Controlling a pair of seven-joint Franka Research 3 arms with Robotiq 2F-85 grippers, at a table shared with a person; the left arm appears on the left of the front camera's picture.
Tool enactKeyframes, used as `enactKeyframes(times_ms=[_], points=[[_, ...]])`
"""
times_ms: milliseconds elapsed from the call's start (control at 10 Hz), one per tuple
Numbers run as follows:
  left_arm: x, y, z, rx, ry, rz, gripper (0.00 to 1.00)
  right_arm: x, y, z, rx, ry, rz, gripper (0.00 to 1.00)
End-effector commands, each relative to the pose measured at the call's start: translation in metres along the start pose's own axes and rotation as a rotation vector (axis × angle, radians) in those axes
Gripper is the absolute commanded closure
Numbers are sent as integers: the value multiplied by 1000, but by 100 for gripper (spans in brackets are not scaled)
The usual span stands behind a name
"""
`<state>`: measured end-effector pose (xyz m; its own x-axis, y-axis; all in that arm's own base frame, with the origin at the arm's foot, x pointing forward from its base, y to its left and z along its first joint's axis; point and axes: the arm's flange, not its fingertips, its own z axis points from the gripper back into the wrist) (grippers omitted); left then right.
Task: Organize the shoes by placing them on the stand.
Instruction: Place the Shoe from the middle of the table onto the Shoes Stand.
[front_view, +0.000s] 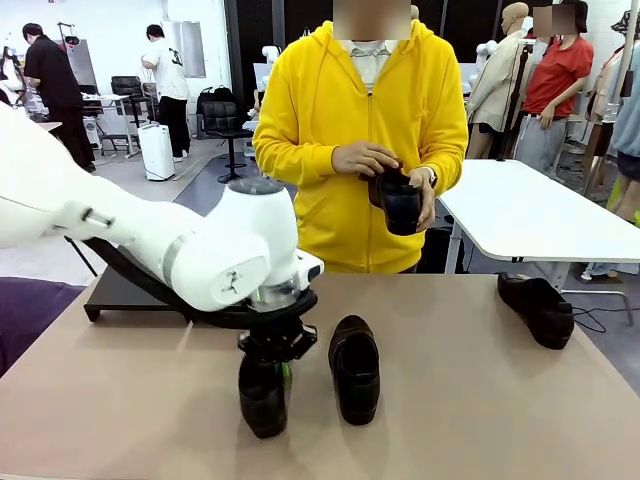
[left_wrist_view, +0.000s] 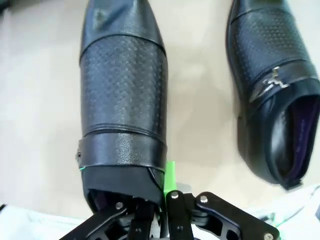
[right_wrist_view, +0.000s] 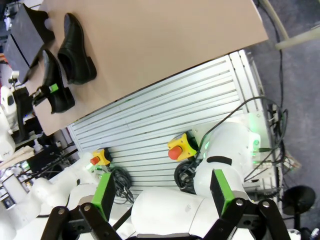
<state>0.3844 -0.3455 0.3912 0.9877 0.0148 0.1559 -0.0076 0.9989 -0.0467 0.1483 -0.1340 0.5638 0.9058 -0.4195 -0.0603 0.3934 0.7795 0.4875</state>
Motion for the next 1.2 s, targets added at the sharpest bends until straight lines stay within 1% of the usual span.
enactKeyframes(times_ms=[0,100,200,300,400,500,600,1100], points=[[-20,49,75,62,-77,-83,100,0,0,3,21,4,21,0],[-35,66,101,36,-51,-148,100,0,0,3,21,4,21,0],[-46,80,115,22,-44,-156,100,0,0,3,21,4,21,0],[-57,96,128,22,-106,-100,100,0,0,3,21,4,21,0],[-69,114,137,32,-193,-78,100,0,0,3,21,4,21,0],[-78,121,134,-50,-188,-37,100,0,0,3,21,4,21,0],[-58,92,138,43,-114,-104,100,0,0,3,21,4,21,0],[-58,92,138,43,-114,-104,100,0,0,3,21,4,21,0]])
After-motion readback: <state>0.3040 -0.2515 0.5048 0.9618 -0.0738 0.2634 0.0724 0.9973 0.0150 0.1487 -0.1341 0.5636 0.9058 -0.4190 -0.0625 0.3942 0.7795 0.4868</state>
